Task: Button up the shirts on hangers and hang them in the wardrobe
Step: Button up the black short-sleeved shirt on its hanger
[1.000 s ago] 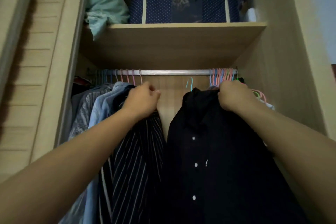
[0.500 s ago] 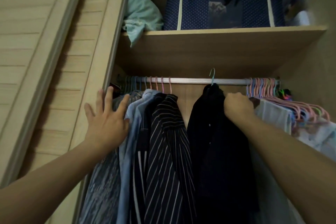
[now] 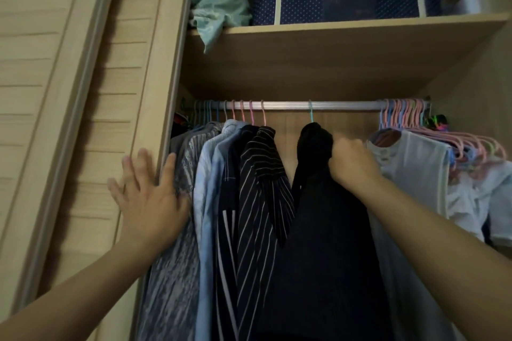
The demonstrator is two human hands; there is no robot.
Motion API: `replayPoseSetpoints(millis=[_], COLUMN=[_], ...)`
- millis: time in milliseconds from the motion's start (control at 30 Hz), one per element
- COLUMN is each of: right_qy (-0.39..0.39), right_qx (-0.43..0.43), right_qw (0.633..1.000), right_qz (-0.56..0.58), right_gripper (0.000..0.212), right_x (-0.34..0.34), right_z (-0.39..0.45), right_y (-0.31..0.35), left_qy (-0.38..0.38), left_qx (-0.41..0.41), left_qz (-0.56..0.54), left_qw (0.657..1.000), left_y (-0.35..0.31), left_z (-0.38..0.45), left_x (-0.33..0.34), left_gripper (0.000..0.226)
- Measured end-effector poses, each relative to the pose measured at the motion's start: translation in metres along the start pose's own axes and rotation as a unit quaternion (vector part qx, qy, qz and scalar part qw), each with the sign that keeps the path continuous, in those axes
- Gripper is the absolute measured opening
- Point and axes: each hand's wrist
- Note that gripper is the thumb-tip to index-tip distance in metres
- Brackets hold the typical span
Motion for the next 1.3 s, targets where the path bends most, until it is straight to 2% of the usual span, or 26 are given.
replayPoseSetpoints(millis=[67, 100, 167, 233, 300, 333, 433, 567, 700, 767, 833, 900, 967, 1000, 1067, 1167, 1233, 1300], right_qy=[0.052, 0.081, 0.093, 0.084, 0.073, 0.061, 0.051, 0.059, 0.052, 0.048, 0.031, -0.002, -0.029, -0.036, -0.046, -0.049, -0.040, -0.039], right_qx=[0.025, 0.040, 0.055, 0.045, 0.008, -0.013, -0.055, -0.078, -0.072, -0.064, -0.058, -0.056, -0.059, -0.059, -0.047, -0.011, 0.001, 0.010], right_qw=[0.998, 0.996, 0.994, 0.995, 0.997, 0.997, 0.995, 0.992, 0.992, 0.992, 0.995, 0.998, 0.998, 0.998, 0.998, 0.997, 0.996, 0.995], right_qz=[0.013, 0.021, 0.025, 0.027, 0.034, 0.041, 0.059, 0.084, 0.092, 0.097, 0.075, 0.028, 0.006, 0.009, 0.025, 0.060, 0.082, 0.091], right_gripper=[0.021, 0.017, 0.011, 0.016, 0.019, 0.016, 0.006, 0.013, 0.018, 0.019, 0.018, 0.019, 0.021, 0.021, 0.023, 0.023, 0.025, 0.028], right_x=[-0.005, -0.004, -0.005, -0.003, -0.001, 0.000, 0.004, -0.007, -0.014, -0.014, -0.012, -0.012, -0.008, -0.006, 0.000, 0.008, 0.013, 0.017], right_z=[-0.002, -0.005, -0.009, -0.011, -0.011, -0.011, -0.008, -0.007, -0.008, -0.008, -0.009, -0.011, -0.014, -0.017, -0.022, -0.024, -0.027, -0.031], right_y=[-0.010, -0.014, -0.019, -0.025, -0.032, -0.035, -0.049, -0.058, -0.063, -0.061, -0.056, -0.052, -0.045, -0.040, -0.028, -0.008, 0.001, 0.007], left_qy=[-0.067, -0.073, -0.001, 0.125, 0.243, 0.275, 0.288, 0.287, 0.320, 0.277, 0.142, 0.016, -0.033, -0.037, -0.044, -0.056, -0.079, -0.133], left_qx=[0.106, 0.155, 0.195, 0.164, 0.095, 0.074, 0.073, 0.101, 0.115, 0.168, 0.269, 0.399, 0.503, 0.511, 0.445, 0.309, 0.231, 0.116], left_qz=[-0.032, -0.063, -0.169, -0.244, -0.249, -0.237, -0.186, -0.102, -0.122, -0.038, 0.089, 0.161, 0.142, 0.114, 0.079, 0.034, -0.018, -0.028], left_qw=[0.992, 0.983, 0.966, 0.948, 0.933, 0.929, 0.937, 0.947, 0.932, 0.946, 0.948, 0.902, 0.852, 0.851, 0.891, 0.949, 0.970, 0.984], left_y=[-0.015, -0.034, -0.091, -0.160, -0.225, -0.251, -0.301, -0.330, -0.358, -0.369, -0.373, -0.368, -0.348, -0.330, -0.286, -0.214, -0.162, -0.099], left_z=[0.000, 0.003, 0.016, 0.036, 0.056, 0.065, 0.087, 0.120, 0.126, 0.119, 0.112, 0.103, 0.093, 0.086, 0.068, 0.035, 0.023, 0.015], left_x=[-0.004, -0.005, -0.001, 0.009, 0.028, 0.040, 0.068, 0.081, 0.076, 0.072, 0.067, 0.061, 0.058, 0.055, 0.048, 0.023, 0.004, -0.016], left_gripper=[0.068, 0.064, 0.047, 0.029, 0.037, 0.045, 0.056, 0.038, 0.030, 0.020, 0.025, 0.026, 0.019, 0.020, 0.028, 0.026, 0.026, 0.040])
Point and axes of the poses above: each hand's wrist, its own z-axis towards the middle knuckle, its own x-axis out of the palm, y = z × x, and after that the axes turned 11 degrees about -x, right-handed
